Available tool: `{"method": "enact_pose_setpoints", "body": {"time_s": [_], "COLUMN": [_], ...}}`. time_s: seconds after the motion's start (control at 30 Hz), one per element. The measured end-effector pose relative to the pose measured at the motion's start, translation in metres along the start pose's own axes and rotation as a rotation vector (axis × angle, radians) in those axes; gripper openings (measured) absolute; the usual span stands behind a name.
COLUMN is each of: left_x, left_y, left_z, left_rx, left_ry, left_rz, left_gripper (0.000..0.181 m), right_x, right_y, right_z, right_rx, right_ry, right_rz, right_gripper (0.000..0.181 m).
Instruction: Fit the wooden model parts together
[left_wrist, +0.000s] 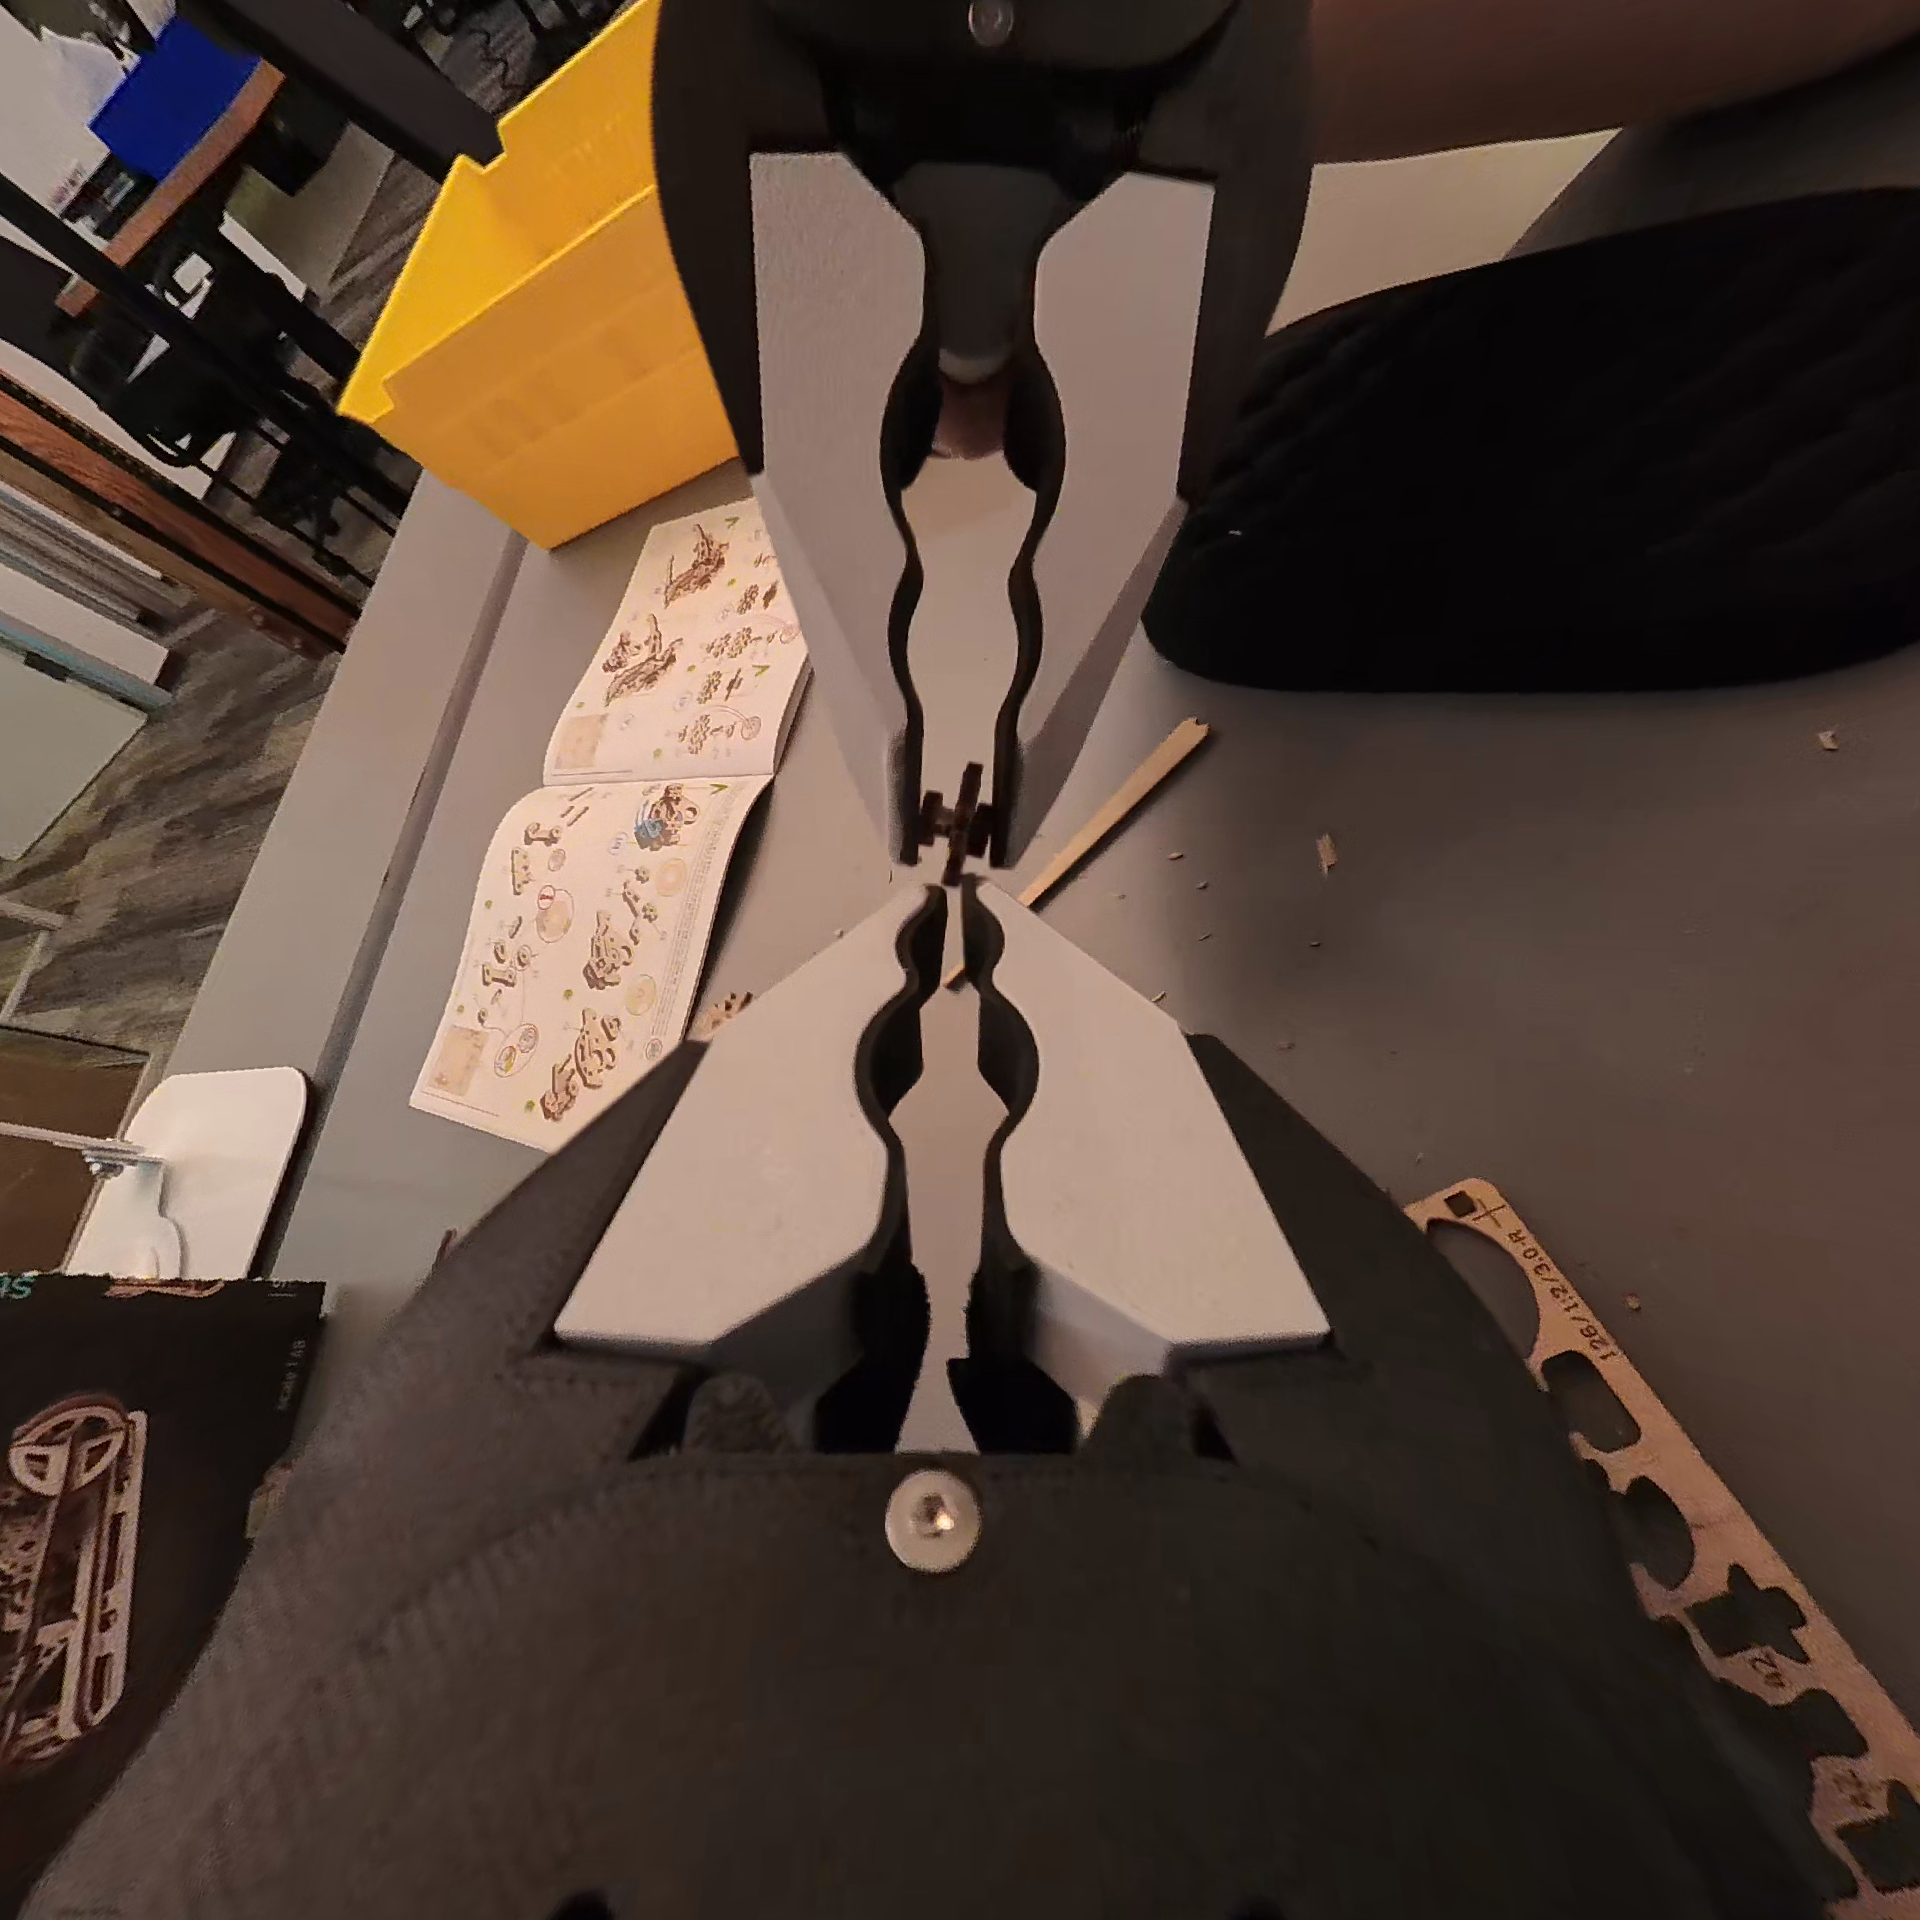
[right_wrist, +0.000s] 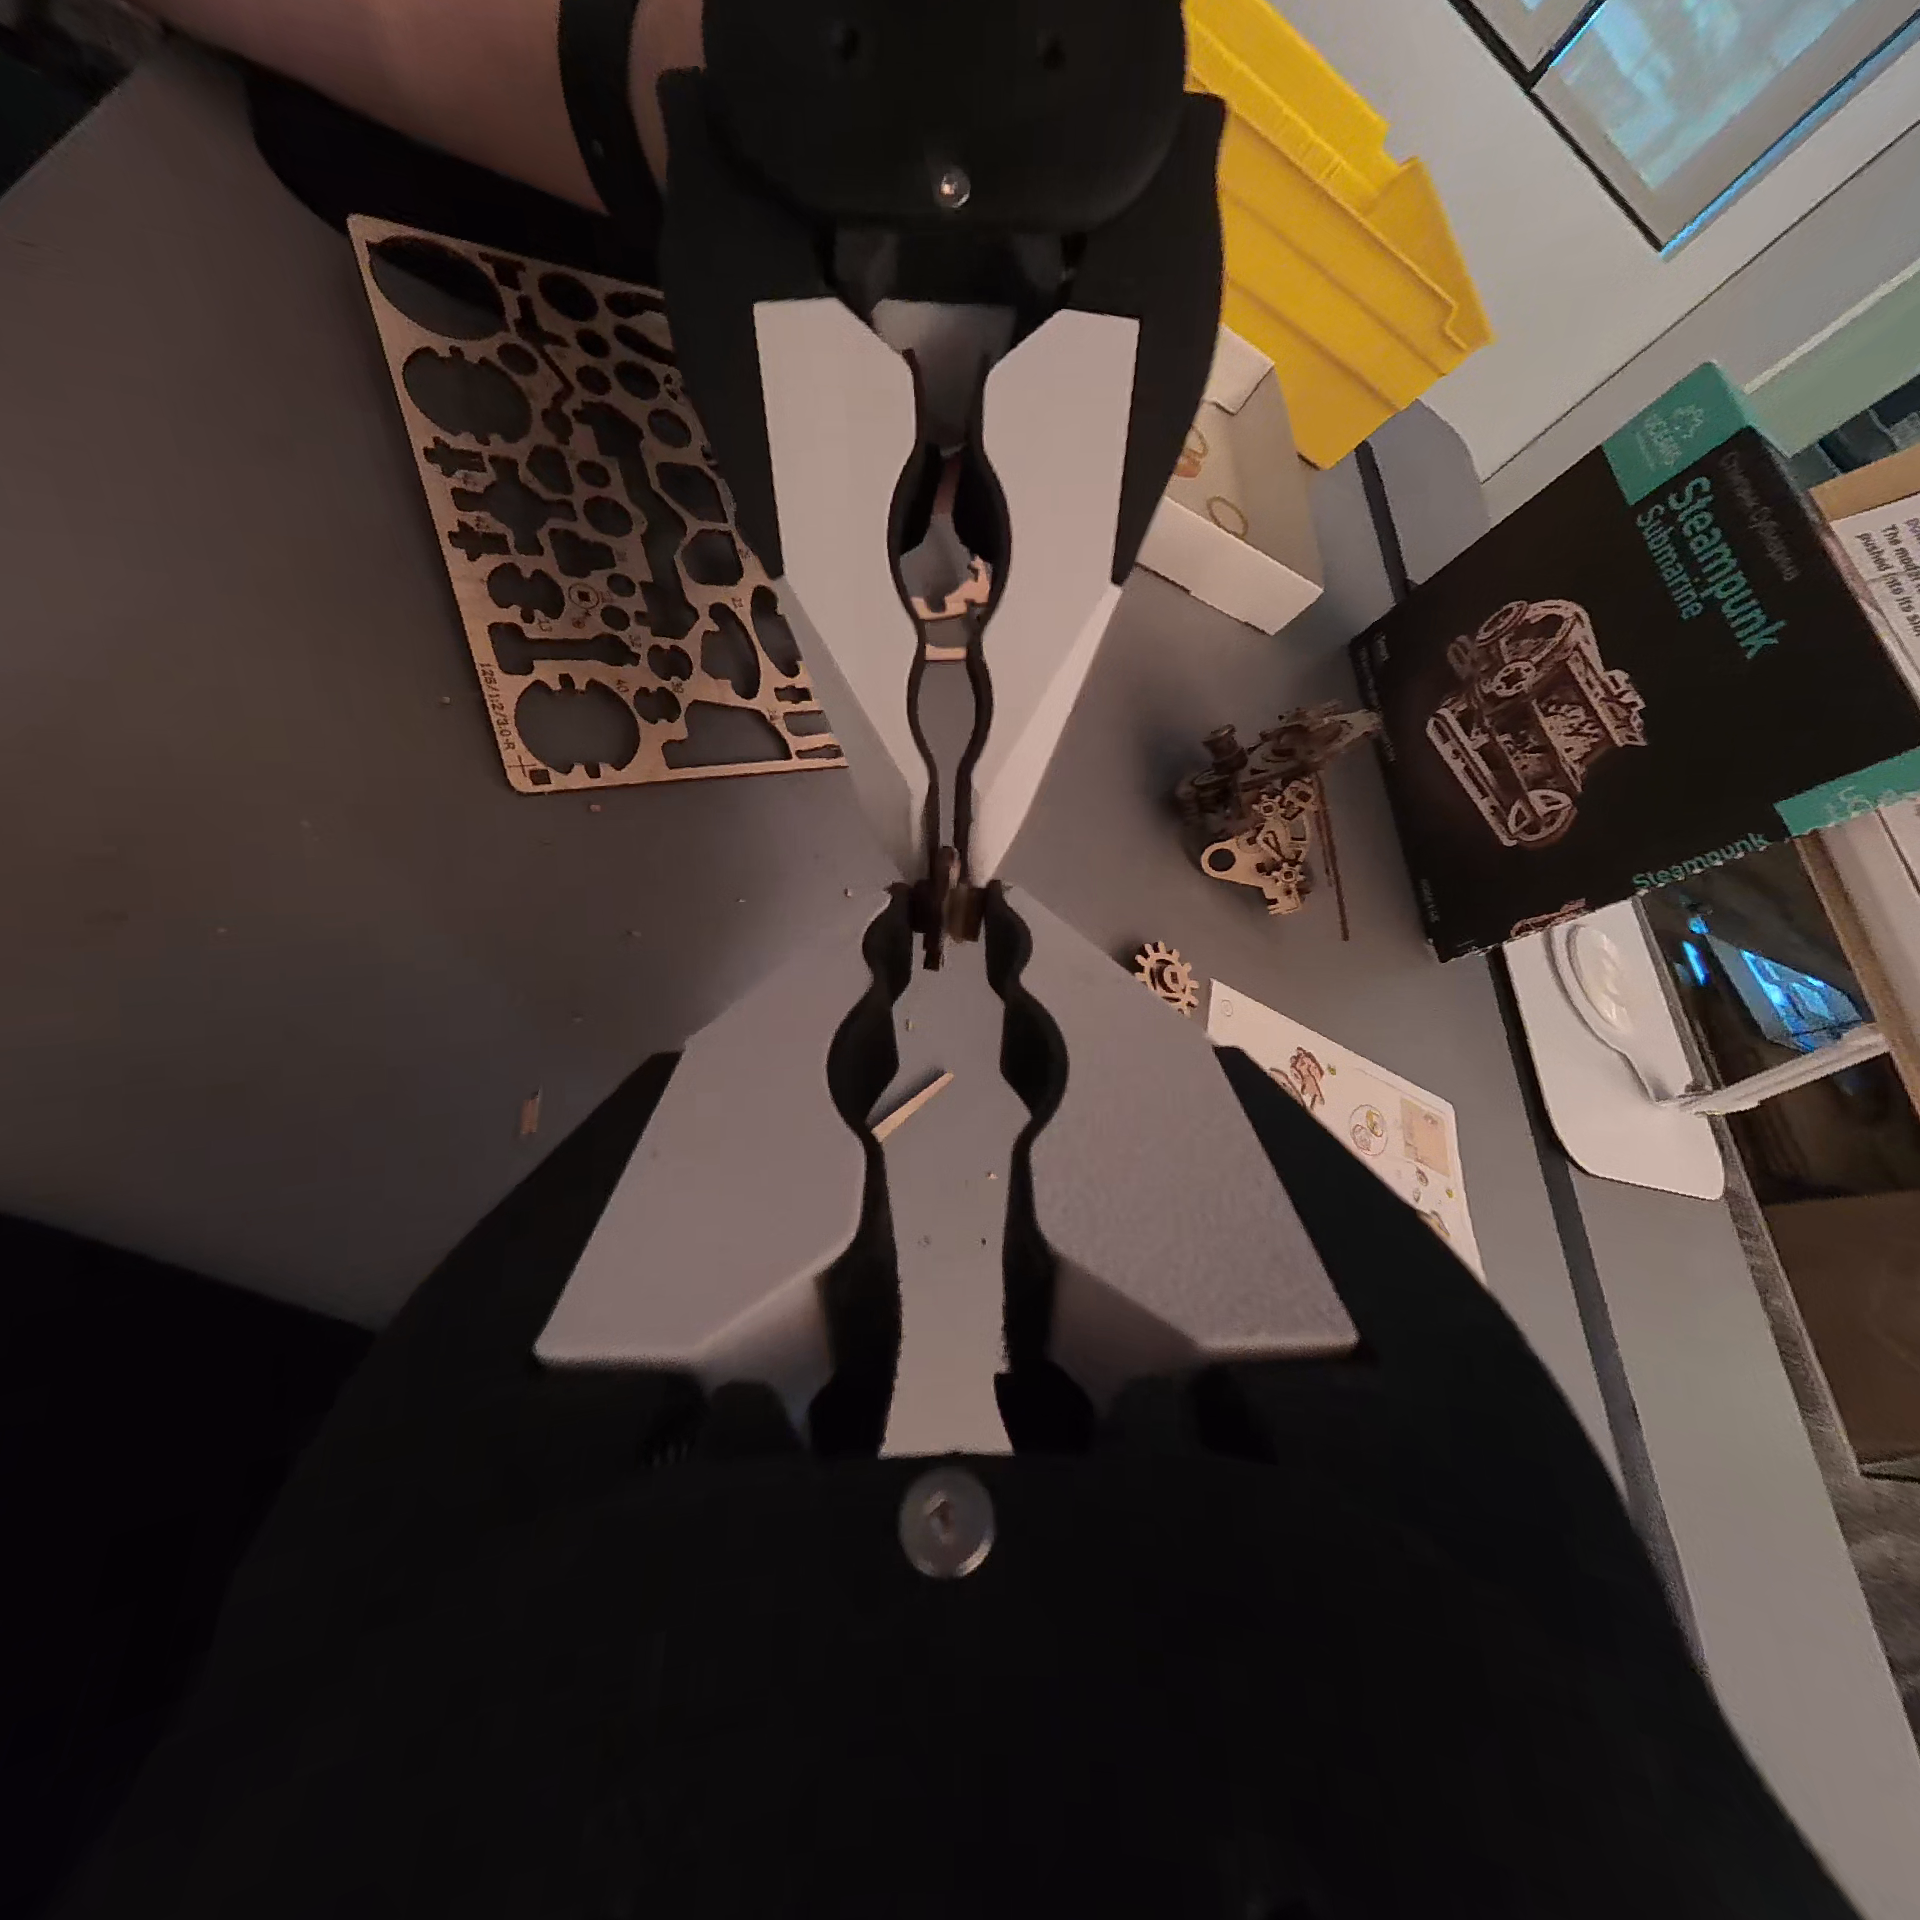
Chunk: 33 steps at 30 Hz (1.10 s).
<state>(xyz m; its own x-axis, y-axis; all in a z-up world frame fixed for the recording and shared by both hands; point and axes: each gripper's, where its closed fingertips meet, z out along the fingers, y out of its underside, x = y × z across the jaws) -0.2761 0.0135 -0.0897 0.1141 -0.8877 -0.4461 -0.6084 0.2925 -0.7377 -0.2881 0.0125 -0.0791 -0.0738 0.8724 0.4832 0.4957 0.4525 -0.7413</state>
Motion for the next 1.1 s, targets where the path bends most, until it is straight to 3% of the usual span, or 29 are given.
{"method": "enact_pose_setpoints", "body": {"time_s": [0.17, 0.33, 0.9, 1.1], "left_x": [0.0, 0.002, -0.002, 0.001], "left_y": [-0.008, -0.017, -0.014, -0.012], "left_z": [-0.007, -0.012, -0.01, -0.012], "left_rx": [0.077, 0.14, 0.116, 0.13], "left_ry": [0.048, 0.073, 0.047, 0.09], "left_rz": [-0.057, -0.073, -0.069, -0.096], "left_gripper": [0.007, 0.0, 0.0, 0.004], "right_x": [0.004, -0.001, 0.003, -0.005], "right_y": [-0.009, -0.017, -0.016, -0.019], "right_z": [-0.005, -0.009, -0.006, -0.008], "right_rx": [0.096, 0.173, 0.138, 0.169], "right_ry": [-0.024, -0.077, -0.033, -0.097], "right_rz": [0.089, 0.128, 0.113, 0.106], "right_gripper": [0.012, 0.012, 0.013, 0.012]}}
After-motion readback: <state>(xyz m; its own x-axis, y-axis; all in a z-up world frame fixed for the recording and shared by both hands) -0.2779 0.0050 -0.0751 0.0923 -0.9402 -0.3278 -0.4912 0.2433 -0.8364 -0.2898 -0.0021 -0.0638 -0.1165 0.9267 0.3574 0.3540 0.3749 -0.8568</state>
